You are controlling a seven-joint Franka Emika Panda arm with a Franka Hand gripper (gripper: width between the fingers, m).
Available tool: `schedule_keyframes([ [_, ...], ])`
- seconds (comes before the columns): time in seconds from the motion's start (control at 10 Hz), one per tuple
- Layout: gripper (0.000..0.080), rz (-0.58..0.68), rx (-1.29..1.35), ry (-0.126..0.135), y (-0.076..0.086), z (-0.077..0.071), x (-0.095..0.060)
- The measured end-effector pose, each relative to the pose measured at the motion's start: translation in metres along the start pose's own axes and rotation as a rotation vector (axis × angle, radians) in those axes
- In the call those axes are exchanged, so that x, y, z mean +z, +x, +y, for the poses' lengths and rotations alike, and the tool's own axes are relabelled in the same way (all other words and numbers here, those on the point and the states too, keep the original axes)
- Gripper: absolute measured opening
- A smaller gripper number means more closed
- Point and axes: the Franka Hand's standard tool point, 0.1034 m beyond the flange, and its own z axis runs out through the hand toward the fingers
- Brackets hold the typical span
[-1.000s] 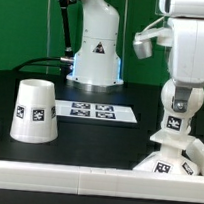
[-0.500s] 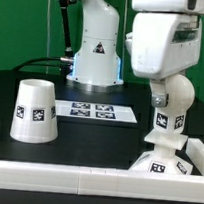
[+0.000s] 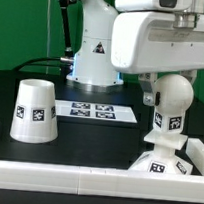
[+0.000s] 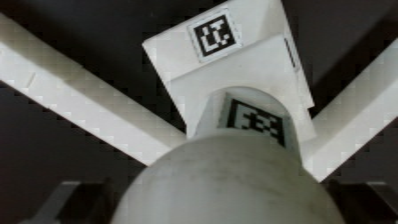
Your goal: Assemble lamp
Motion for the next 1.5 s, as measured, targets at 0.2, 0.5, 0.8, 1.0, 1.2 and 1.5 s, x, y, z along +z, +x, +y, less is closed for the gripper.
schedule_keyframes([
  [0.2,0.0577,0.0,0.112,0.0,0.0004,-0.0003,-0.0002],
  [0.5,0.0577,0.002,0.288,0.0,0.0015,-0.0012,-0.0007],
  [0.8,0.0577,0.013,0.606,0.0,-0.001,-0.0007,-0.0013],
  [1.0,0.0577,0.013,0.786,0.0,-0.0012,-0.0001,-0.0017],
  [1.2,0.0577,0.013,0.933,0.003,-0.0005,-0.0017,-0.0015],
  [1.5,0.0577,0.009,1.149,0.033,0.0035,-0.0078,-0.0009],
])
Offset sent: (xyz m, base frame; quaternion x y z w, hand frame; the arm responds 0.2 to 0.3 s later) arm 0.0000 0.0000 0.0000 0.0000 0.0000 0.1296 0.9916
